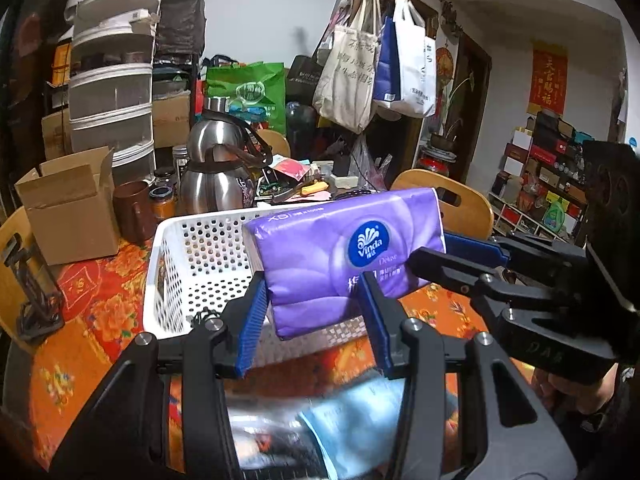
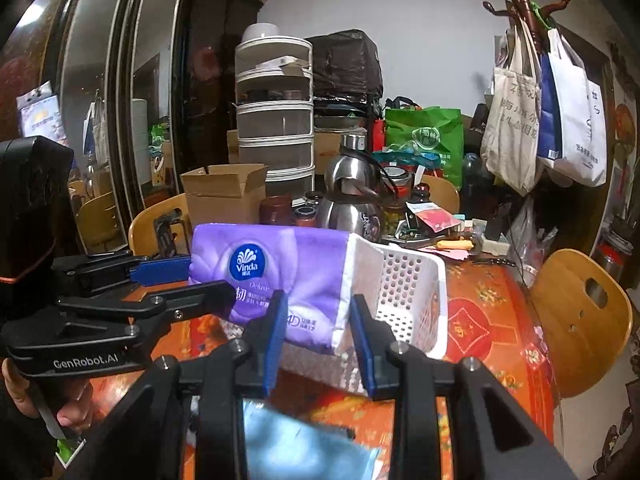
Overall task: Organize soft objects
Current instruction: 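Lift the purple tissue pack into the white basket and open both tools, then close both tools on the light blue plastic package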
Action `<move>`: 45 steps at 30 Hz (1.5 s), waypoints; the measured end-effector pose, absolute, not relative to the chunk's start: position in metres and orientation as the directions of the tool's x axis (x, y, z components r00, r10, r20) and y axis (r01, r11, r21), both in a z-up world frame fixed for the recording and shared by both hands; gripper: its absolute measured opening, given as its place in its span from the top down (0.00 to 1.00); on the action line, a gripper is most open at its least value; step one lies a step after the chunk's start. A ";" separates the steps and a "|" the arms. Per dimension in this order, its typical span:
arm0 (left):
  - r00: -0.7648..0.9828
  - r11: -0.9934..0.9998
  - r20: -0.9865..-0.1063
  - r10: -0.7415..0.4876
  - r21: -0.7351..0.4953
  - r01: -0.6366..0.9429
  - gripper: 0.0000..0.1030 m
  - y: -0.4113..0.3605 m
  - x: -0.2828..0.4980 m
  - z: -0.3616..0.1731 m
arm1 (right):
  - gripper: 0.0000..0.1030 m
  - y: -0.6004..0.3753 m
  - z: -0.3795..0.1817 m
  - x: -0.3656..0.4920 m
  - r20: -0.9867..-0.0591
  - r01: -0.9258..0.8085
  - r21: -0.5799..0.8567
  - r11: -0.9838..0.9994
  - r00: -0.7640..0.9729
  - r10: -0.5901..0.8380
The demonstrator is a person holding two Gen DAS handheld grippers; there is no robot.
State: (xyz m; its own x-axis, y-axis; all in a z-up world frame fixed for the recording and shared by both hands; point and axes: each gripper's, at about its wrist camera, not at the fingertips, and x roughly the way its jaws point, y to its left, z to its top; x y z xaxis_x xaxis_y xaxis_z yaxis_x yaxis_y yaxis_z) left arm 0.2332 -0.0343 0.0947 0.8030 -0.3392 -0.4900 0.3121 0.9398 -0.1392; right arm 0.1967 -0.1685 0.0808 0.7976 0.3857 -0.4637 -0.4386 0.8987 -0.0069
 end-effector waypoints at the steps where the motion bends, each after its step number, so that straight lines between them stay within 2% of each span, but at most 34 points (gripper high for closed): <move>1: 0.800 0.941 -0.496 -0.337 -0.140 0.309 0.58 -0.034 0.243 0.096 | 0.71 -0.169 0.082 0.206 -0.470 -0.439 0.000 0.898 0.793 0.387; 14: 0.746 0.952 -0.592 -0.306 -0.188 0.241 0.58 -0.017 0.351 0.077 | 0.71 -0.155 0.062 0.291 -0.571 -0.442 0.050 0.896 0.723 0.389; 19: 0.703 0.955 -0.646 -0.297 -0.215 0.206 0.57 -0.011 0.388 0.062 | 0.65 -0.152 0.050 0.314 -0.613 -0.427 0.086 0.900 0.689 0.386; 20: 0.698 0.955 -0.652 -0.295 -0.221 0.198 0.54 -0.009 0.389 0.058 | 0.64 -0.152 0.047 0.317 -0.624 -0.416 0.080 0.906 0.688 0.371; 22: 0.695 0.956 -0.657 -0.291 -0.231 0.182 0.42 -0.003 0.391 0.050 | 0.57 -0.156 0.040 0.321 -0.639 -0.380 0.091 0.921 0.686 0.347; 23: 0.695 0.958 -0.660 -0.285 -0.227 0.177 0.34 -0.001 0.391 0.046 | 0.46 -0.159 0.038 0.322 -0.643 -0.372 0.104 0.922 0.683 0.348; 24: 0.700 0.961 -0.660 -0.274 -0.215 0.174 0.31 0.000 0.390 0.044 | 0.38 -0.162 0.035 0.321 -0.643 -0.368 0.109 0.923 0.682 0.348; 25: 0.707 0.965 -0.658 -0.261 -0.202 0.168 0.30 0.001 0.388 0.042 | 0.37 -0.163 0.034 0.321 -0.643 -0.361 0.102 0.927 0.687 0.338; 33: 0.706 0.960 -0.651 -0.277 -0.217 0.177 0.26 0.002 0.377 0.040 | 0.36 -0.169 0.031 0.316 -0.649 -0.357 0.101 0.929 0.684 0.333; 45: 0.698 0.961 -0.663 -0.270 -0.228 0.155 0.26 0.010 0.367 0.033 | 0.36 -0.171 0.031 0.315 -0.651 -0.356 0.118 0.927 0.677 0.343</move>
